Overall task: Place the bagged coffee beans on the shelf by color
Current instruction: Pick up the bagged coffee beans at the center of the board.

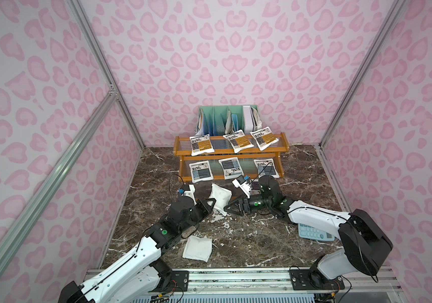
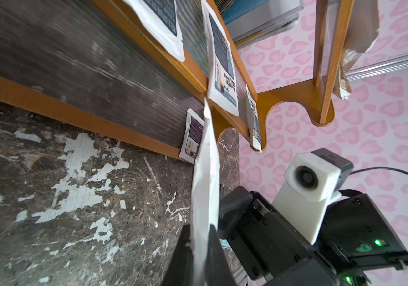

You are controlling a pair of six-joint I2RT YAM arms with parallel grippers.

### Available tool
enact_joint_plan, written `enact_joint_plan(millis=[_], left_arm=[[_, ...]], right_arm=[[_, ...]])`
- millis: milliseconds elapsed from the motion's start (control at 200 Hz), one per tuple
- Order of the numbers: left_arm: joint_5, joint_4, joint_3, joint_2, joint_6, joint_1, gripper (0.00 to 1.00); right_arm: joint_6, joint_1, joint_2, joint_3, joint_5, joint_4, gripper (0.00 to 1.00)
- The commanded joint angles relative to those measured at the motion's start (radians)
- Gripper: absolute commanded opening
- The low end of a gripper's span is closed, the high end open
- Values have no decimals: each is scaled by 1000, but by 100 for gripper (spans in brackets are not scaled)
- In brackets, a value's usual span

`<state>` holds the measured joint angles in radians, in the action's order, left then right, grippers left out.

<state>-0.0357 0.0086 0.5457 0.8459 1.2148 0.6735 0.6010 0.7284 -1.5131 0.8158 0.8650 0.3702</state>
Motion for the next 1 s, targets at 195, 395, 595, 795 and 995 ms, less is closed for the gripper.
enact_joint_plan(millis=[195,395,595,795,995], left_arm=[[10,72,-32,-9,32,25,0],[53,-90,-15,-96,23,26,18],[92,-233,22,-168,36,22,66],[99,-262,51,-203,106,9,69],[10,-393,196,-137,123,-49,70]], right_arm=[[-16,2,21,16,-89,27,8],[-149,21,81,33,-268,-155,0],[-414,150,159,55,-754,-426,0],[-640,341,228,-33,-1393,-449,0],[-879,488,278,-176,-1755,-230,0]])
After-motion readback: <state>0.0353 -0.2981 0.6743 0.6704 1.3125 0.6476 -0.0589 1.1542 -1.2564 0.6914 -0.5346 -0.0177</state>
